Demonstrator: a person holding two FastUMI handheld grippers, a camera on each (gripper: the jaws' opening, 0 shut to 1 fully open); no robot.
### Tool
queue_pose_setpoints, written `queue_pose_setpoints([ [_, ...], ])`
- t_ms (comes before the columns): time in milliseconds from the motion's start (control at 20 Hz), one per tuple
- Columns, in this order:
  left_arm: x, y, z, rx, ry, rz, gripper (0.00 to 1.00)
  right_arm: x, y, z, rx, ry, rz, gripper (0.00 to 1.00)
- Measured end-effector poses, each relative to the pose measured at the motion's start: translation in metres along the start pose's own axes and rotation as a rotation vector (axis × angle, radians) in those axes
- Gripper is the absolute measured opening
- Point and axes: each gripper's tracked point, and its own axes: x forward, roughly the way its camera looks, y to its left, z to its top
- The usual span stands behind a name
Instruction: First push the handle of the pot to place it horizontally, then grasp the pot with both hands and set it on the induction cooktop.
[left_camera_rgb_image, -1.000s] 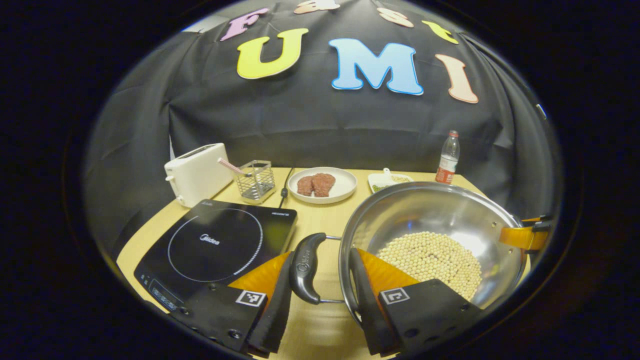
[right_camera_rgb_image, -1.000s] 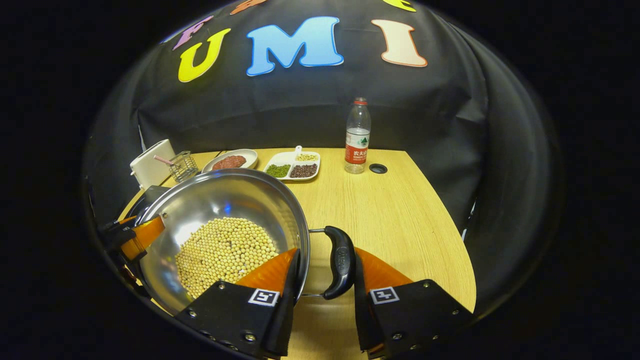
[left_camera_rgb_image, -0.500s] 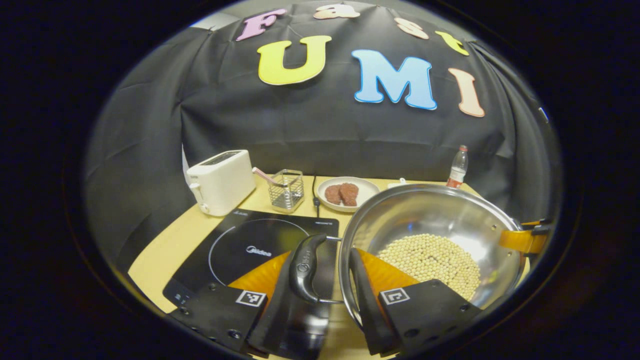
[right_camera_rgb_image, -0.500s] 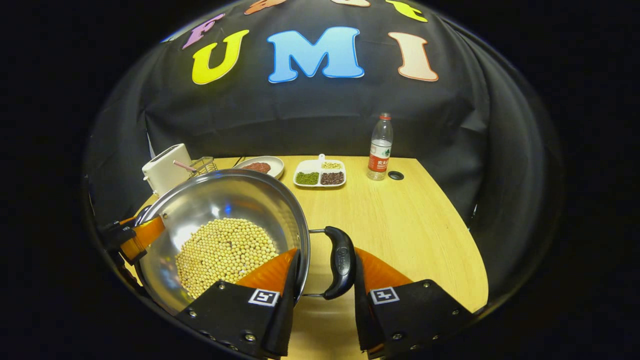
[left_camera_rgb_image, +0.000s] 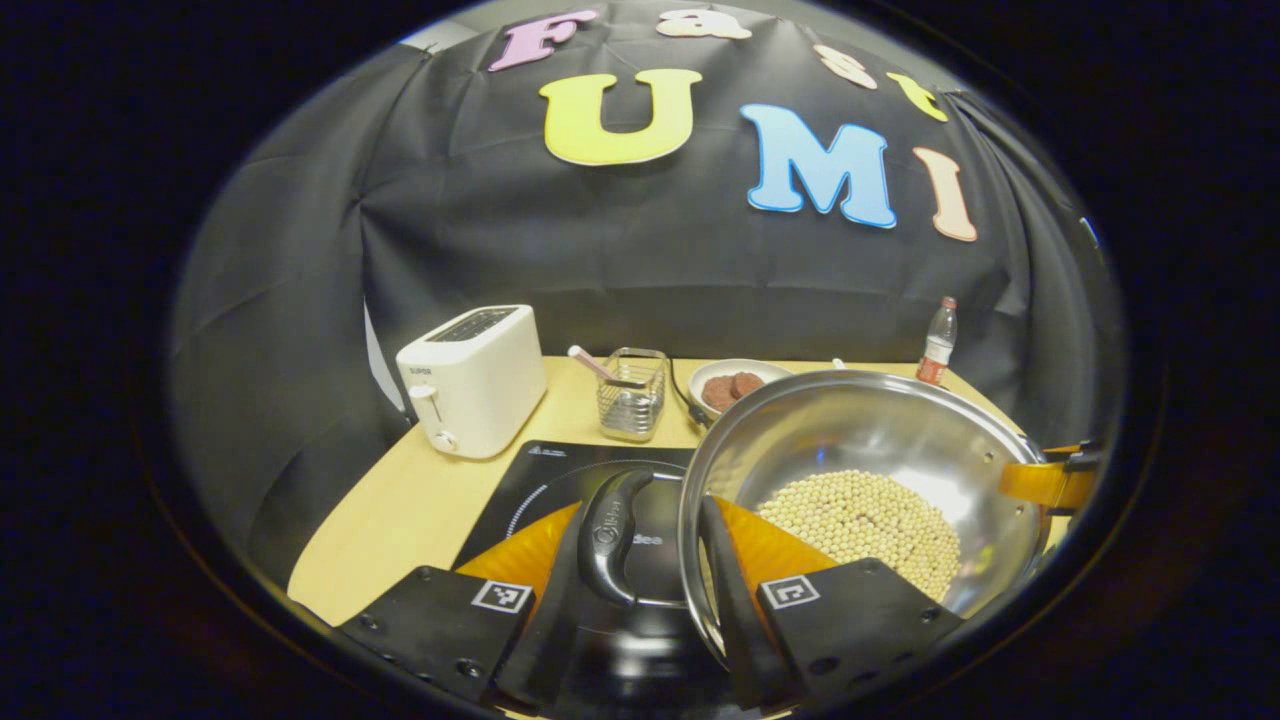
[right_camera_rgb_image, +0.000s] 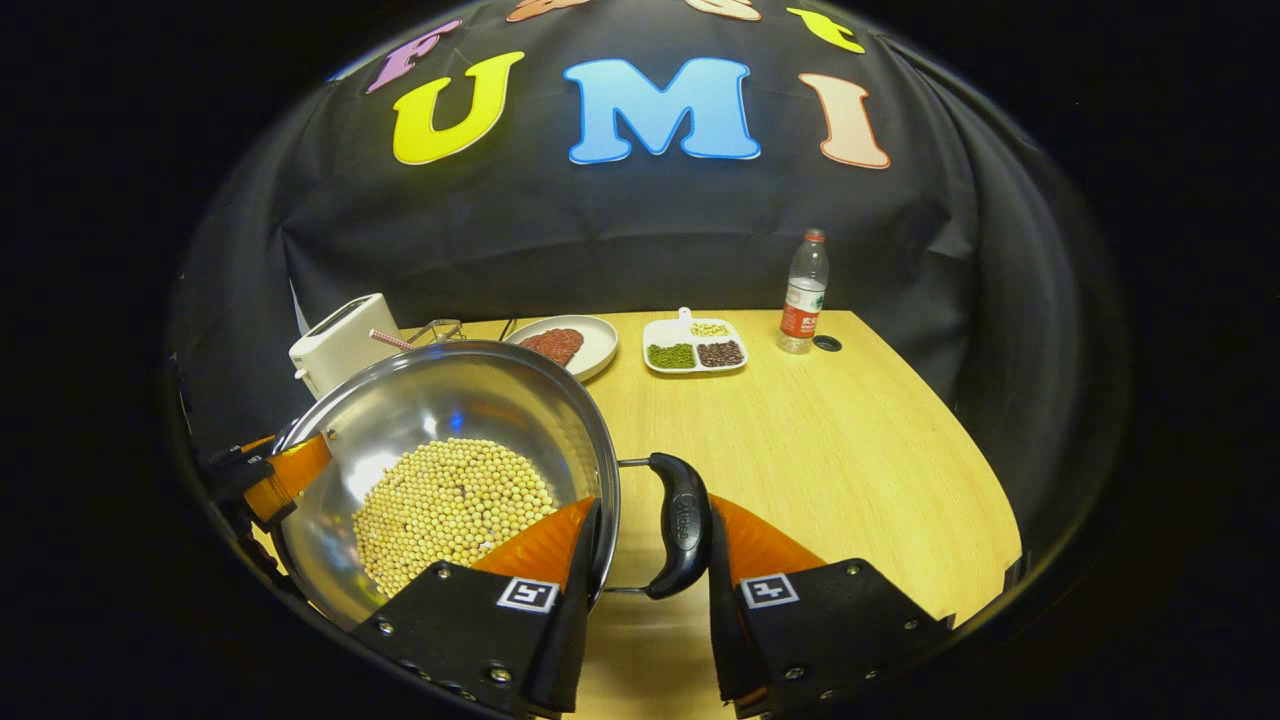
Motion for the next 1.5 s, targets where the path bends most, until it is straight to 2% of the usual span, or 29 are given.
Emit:
queue_pose_setpoints([
  [100,0.009,0.026,0.003,0.000,0.000,-0.001,0.65,0.005,0.022,0.002,-0.004,0.003,-0.003,0.51],
  [150,0.014,0.039,0.003,-0.003,0.003,0.001,0.69,0.008,0.033,0.004,-0.006,0.003,-0.003,0.52],
  [200,0.018,0.050,0.000,-0.007,0.006,0.004,0.65,0.011,0.045,0.005,-0.009,0.004,0.000,0.52],
  [300,0.024,0.077,0.002,-0.011,0.005,0.015,0.65,0.018,0.065,0.006,-0.016,0.010,0.008,0.52],
  [550,0.038,0.133,-0.006,-0.021,0.022,0.044,0.72,0.038,0.112,0.005,-0.025,0.032,0.032,0.51],
  [600,0.043,0.141,-0.007,-0.022,0.025,0.048,0.65,0.042,0.120,0.003,-0.028,0.039,0.034,0.52],
  [650,0.047,0.149,-0.006,-0.021,0.028,0.050,0.65,0.045,0.126,0.002,-0.027,0.042,0.035,0.52],
  [800,0.060,0.159,-0.007,-0.023,0.037,0.047,0.65,0.056,0.139,0.003,-0.026,0.053,0.033,0.52],
  [1050,0.076,0.162,-0.022,-0.025,0.069,0.039,0.69,0.070,0.142,-0.004,-0.020,0.085,0.018,0.52],
  [1150,0.076,0.163,-0.021,-0.031,0.057,0.044,0.65,0.073,0.144,-0.001,-0.018,0.068,0.020,0.52],
  [1200,0.077,0.164,-0.022,-0.034,0.058,0.051,0.69,0.072,0.145,-0.002,-0.017,0.071,0.027,0.46],
  [1300,0.073,0.166,-0.021,-0.039,0.040,0.078,0.67,0.072,0.147,-0.002,-0.017,0.060,0.042,0.54],
  [1350,0.071,0.170,-0.014,-0.027,0.008,0.103,0.72,0.069,0.147,0.004,-0.027,0.030,0.048,0.59],
  [1400,0.065,0.172,-0.003,-0.015,-0.027,0.122,0.86,0.066,0.147,0.014,-0.038,-0.011,0.056,0.62],
  [1450,0.059,0.173,0.012,-0.004,-0.065,0.137,1.00,0.060,0.145,0.024,-0.050,-0.054,0.061,0.70],
  [1500,0.050,0.173,0.019,0.007,-0.099,0.155,0.95,0.051,0.140,0.030,-0.059,-0.089,0.060,0.84],
])
